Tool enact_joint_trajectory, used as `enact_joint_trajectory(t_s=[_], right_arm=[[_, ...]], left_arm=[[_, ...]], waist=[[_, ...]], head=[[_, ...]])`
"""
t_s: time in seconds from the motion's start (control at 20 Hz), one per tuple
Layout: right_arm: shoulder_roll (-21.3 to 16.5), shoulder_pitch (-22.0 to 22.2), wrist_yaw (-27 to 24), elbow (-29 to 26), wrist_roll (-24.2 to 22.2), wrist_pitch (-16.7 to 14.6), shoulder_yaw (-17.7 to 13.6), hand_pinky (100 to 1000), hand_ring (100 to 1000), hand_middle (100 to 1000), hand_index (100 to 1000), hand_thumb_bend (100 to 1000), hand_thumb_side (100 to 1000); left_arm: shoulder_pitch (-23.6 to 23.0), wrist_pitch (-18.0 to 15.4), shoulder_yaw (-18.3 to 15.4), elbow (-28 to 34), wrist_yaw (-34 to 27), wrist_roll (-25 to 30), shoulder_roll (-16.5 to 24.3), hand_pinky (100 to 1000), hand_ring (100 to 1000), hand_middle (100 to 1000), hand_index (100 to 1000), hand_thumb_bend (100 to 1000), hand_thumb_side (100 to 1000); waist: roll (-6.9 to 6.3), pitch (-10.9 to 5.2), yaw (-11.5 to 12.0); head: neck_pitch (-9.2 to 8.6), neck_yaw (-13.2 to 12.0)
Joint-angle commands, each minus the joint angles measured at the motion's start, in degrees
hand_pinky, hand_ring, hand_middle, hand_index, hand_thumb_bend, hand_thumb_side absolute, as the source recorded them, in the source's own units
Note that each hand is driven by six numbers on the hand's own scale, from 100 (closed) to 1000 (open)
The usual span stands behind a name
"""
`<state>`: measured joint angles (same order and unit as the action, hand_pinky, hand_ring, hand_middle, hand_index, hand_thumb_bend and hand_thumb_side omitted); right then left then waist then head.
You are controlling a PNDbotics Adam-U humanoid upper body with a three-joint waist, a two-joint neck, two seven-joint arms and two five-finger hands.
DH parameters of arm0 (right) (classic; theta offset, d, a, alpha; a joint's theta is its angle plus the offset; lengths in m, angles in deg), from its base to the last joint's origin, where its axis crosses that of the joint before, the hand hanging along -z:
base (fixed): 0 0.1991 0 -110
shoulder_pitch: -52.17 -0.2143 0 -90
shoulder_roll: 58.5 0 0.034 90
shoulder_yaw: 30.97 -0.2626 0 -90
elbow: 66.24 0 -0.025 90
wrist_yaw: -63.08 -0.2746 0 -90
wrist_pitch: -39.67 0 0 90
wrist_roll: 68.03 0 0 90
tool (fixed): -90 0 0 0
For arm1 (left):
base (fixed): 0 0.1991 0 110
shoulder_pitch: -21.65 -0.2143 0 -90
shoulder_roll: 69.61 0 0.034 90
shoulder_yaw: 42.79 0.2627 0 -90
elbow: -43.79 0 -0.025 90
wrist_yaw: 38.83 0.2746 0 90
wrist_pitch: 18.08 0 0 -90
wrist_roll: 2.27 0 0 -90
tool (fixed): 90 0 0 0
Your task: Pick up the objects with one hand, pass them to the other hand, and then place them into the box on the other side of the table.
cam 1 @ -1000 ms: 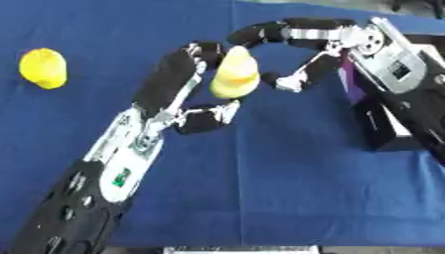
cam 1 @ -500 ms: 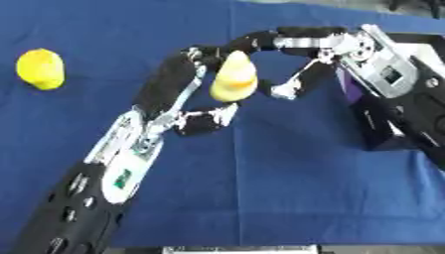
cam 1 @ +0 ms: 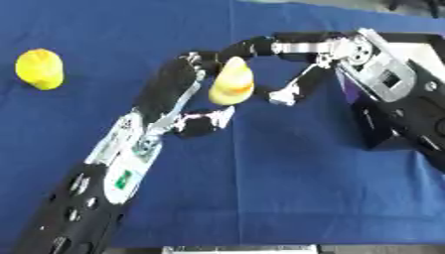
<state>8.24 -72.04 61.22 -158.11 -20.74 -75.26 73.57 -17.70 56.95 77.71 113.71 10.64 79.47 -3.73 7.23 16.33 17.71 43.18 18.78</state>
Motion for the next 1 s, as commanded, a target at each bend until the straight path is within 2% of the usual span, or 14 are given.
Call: enact_joint_trajectory(t_s=[0.05,0.35,0.45,0.6,0.85,1.0], right_arm=[[-2.7,-0.3,-0.4,-1.5,-9.3,-10.2,-0.8,961,1000,1000,1000,100,314],[-2.6,-0.1,-1.0,-1.6,-9.3,-11.6,0.5,968,1000,1000,1000,100,258],[-2.4,-0.3,-1.3,-1.5,-9.3,-11.8,0.8,968,1000,1000,1000,100,325],[-2.2,-0.4,-0.9,-1.1,-9.3,-12.4,0.8,968,1000,1000,1000,100,349],[-2.0,-0.6,-0.1,-0.3,-9.3,-12.9,-0.2,967,1000,1000,1000,100,254],[-1.9,-0.6,0.0,0.2,-9.3,-13.1,-0.6,967,1000,1000,1000,100,257]], left_arm=[[0.9,-0.2,-0.5,0.1,0.7,-0.3,-0.7,732,573,504,561,100,165],[0.9,-0.3,-0.8,-0.9,1.5,-0.9,-0.9,732,573,503,561,100,159],[1.0,-0.4,-0.8,-0.9,1.7,-1.1,-1.0,732,572,502,560,100,157],[1.2,-0.6,-0.7,-0.6,1.8,-1.4,-1.1,731,573,502,559,100,142],[1.3,-0.6,-0.4,0.2,2.3,-1.6,-1.1,731,573,502,558,100,132],[1.4,-0.9,-0.1,0.5,2.6,-1.6,-1.1,731,575,503,558,100,126]], waist=[[0.62,-0.32,-0.2],[0.59,-0.24,-0.2],[0.58,-0.21,-0.2],[0.59,-0.2,-0.1],[0.62,-0.17,-0.1],[0.65,-0.12,0.0]], head=[[0.01,0.2],[0.08,0.3],[0.12,0.3],[0.14,0.4],[0.09,0.4],[0.06,0.5]])
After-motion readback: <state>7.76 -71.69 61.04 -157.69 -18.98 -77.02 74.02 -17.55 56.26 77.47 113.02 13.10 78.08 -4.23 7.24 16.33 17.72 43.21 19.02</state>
